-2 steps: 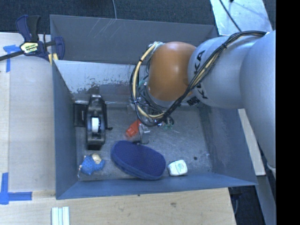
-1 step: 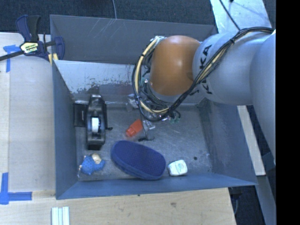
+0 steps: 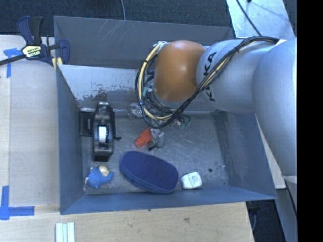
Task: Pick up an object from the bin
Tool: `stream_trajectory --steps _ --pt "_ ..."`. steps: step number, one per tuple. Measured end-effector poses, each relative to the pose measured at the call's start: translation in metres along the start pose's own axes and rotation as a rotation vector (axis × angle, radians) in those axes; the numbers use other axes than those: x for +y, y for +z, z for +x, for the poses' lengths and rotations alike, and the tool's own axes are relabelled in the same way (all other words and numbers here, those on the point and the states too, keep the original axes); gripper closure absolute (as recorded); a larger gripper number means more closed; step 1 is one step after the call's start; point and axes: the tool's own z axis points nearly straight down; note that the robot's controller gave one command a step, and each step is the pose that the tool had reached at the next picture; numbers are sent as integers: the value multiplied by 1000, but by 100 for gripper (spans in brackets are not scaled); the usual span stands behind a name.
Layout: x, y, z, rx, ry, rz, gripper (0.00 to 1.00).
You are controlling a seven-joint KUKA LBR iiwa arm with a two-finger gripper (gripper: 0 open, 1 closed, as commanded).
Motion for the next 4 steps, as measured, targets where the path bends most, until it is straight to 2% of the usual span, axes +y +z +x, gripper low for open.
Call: stream_trajectory --steps 1,2,3,4 --pt "-1 0 0 -2 4 0 0" --pt "-1 -2 -2 -6 4 1 100" --pt "-2 -32 -3 -3 7 1 100" --pt "-3 -83 -5 -6 11 3 100"
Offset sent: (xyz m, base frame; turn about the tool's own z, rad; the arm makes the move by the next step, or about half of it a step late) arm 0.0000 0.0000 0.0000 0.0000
